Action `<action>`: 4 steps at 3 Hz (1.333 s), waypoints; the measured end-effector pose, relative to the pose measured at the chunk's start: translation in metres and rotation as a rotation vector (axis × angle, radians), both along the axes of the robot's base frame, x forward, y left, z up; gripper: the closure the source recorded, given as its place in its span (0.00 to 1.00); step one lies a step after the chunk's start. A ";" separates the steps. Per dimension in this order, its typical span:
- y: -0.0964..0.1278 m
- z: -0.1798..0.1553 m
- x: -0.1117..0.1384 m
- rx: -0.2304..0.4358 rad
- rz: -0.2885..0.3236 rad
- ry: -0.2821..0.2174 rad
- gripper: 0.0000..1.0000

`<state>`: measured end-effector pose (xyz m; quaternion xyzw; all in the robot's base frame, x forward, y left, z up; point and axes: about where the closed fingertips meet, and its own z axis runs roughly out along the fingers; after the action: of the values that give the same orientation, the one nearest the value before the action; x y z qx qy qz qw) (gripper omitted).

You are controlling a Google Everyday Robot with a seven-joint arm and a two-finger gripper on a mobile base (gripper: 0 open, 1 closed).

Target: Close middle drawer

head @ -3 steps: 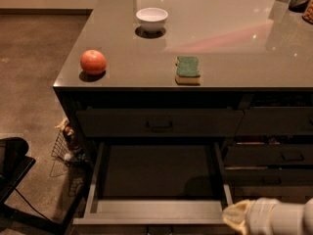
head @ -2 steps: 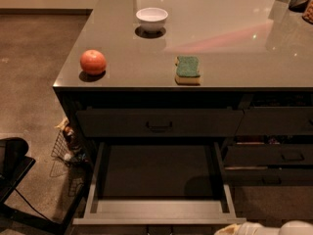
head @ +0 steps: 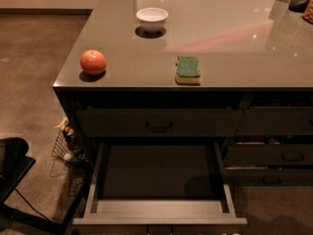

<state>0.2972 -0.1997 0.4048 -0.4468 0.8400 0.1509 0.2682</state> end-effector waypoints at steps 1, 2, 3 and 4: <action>0.014 -0.030 0.027 0.057 0.036 -0.018 1.00; 0.026 -0.036 0.060 0.080 0.078 -0.051 1.00; 0.026 -0.036 0.059 0.080 0.078 -0.051 1.00; 0.042 -0.026 0.102 0.076 0.135 -0.101 1.00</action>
Offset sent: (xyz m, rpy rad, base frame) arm 0.1184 0.0431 -0.0426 0.1108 -0.1126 0.1464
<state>0.3993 -0.1574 0.3792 -0.4990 0.7870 0.1778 0.3162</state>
